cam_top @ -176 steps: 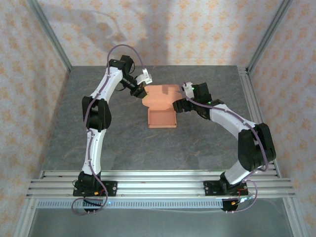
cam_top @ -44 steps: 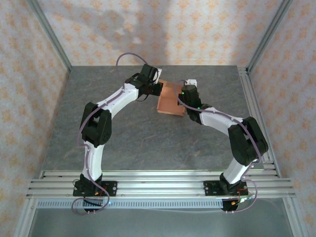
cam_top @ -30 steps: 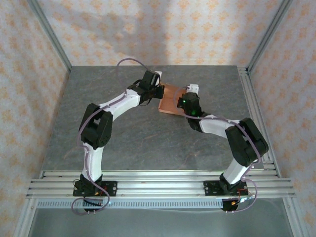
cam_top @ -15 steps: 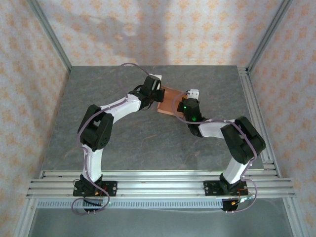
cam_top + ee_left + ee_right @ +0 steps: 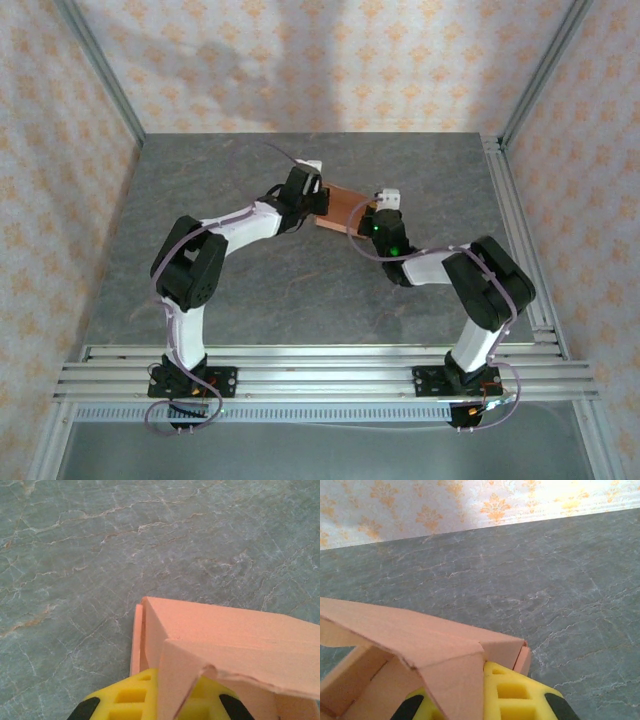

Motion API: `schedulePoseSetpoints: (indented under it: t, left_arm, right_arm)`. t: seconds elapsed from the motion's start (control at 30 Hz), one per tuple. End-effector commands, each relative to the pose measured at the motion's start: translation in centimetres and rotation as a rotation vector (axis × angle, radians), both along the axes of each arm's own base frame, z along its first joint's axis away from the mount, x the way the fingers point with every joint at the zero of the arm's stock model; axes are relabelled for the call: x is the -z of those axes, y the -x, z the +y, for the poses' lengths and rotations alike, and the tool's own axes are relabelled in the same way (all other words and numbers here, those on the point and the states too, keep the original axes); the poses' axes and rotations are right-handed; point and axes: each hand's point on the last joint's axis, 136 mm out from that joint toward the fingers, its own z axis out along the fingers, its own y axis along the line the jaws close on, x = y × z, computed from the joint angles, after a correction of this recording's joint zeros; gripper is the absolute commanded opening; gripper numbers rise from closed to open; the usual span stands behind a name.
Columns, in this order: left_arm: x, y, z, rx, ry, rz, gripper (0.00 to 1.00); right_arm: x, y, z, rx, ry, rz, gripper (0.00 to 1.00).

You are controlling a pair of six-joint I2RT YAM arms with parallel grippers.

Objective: Fold the paper box

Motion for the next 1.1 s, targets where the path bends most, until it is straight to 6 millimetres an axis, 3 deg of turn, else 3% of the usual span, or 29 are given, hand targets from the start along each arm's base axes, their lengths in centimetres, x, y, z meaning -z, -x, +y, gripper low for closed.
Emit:
schedulePoseSetpoints:
  t: [0.0,0.17,0.3,0.47,0.57,0.7,0.8,0.87,1.03,1.07]
  left_arm:
    - [2.0,1.7,0.5,-0.011,-0.016,0.065,0.0]
    - [2.6,2.4,0.9,-0.013,-0.009,0.07,0.0]
    - [2.9,2.8,1.2,-0.016,-0.016,0.067,0.0]
    - [3.2,2.9,1.6,-0.018,-0.047,0.069,0.0]
    - [3.2,2.8,1.7,-0.021,-0.051,0.066,0.0]
    - [3.2,2.7,1.7,-0.019,-0.055,0.066,0.0]
    - [3.1,2.7,1.5,-0.007,-0.056,0.062,0.0]
    - [3.1,2.8,1.3,0.006,-0.051,0.057,0.0]
    - [3.3,3.0,1.2,0.022,-0.041,0.054,0.14]
    - [1.8,3.1,1.1,0.026,-0.023,0.028,0.18]
  right_arm:
    - [0.6,1.0,1.3,-0.051,-0.009,-0.014,0.02]
    - [1.3,2.1,1.9,-0.05,0.058,-0.026,0.02]
    - [0.8,2.4,2.1,-0.055,0.047,-0.042,0.14]
    - [-2.1,3.2,2.8,-0.119,0.014,-0.079,0.64]
    - [-3.8,4.2,2.8,-0.156,0.005,-0.101,0.84]
    - [-6.6,5.5,1.7,-0.153,-0.026,-0.149,0.94]
    - [-9.0,6.0,0.9,-0.132,-0.08,-0.181,0.95]
    - [-10.1,5.5,-0.7,-0.049,-0.165,-0.179,0.94]
    - [-7.1,3.0,-2.7,0.135,-0.253,0.061,0.94]
    - [-6.3,2.5,-2.9,0.158,-0.274,0.104,0.93]
